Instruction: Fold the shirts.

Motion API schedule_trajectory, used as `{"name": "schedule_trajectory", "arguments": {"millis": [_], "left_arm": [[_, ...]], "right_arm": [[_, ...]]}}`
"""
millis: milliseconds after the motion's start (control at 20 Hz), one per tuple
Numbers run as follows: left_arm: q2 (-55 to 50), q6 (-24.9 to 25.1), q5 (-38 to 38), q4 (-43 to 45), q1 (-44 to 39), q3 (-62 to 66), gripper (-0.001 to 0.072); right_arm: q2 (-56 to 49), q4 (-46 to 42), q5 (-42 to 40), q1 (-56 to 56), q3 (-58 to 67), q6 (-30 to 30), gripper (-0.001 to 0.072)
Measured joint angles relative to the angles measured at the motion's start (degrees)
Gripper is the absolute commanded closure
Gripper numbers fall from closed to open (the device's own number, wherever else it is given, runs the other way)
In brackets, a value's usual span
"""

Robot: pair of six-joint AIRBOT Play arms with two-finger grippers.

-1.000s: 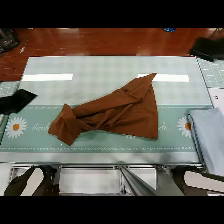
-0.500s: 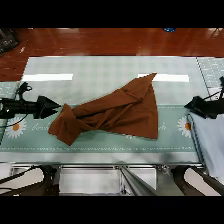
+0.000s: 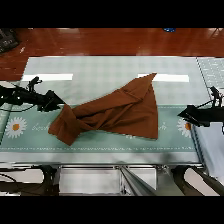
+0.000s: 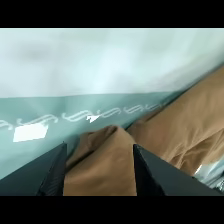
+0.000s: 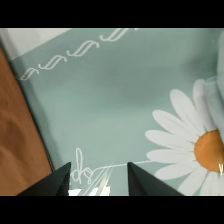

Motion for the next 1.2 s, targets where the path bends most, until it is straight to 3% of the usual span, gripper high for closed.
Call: {"name": "schedule_trajectory", "arguments": {"millis": [150, 200, 300, 350, 800, 1150, 1200], "left_arm": [[-1.05, 0.66, -1.68, -0.11, -1.53, 1.22, 0.0204], [-1.44, 1.38, -2.84, -1.09, -1.97, 1.42, 0.0254], [-2.23, 2.99, -5.05, -2.19, -2.69, 1.68, 0.0632], [-2.64, 3.96, -6.71, -2.73, -2.95, 1.75, 0.0674], [-3.72, 8.17, -13.14, -4.31, -3.58, 1.95, 0.0690], [-3.78, 8.76, -12.57, -4.57, -3.63, 1.95, 0.0690], [-3.78, 8.76, -12.15, -5.01, -3.63, 1.95, 0.0690]], "right_arm": [[-0.09, -0.33, 0.22, 1.31, -0.15, -0.09, 0.0309], [-0.31, -0.55, 0.26, 2.29, -0.26, -0.09, 0.0309], [-0.90, -0.85, 0.13, 5.14, -0.59, -0.07, 0.0309], [-1.36, -0.92, -0.15, 6.67, -0.76, 0.13, 0.0309], [-4.11, 0.33, 0.07, 16.31, -5.68, 3.17, 0.0309], [-5.14, 10.97, -2.56, 17.29, -10.78, 0.55, 0.0321], [-5.81, 13.14, -3.52, 17.81, -10.82, -0.26, 0.0354]]}}
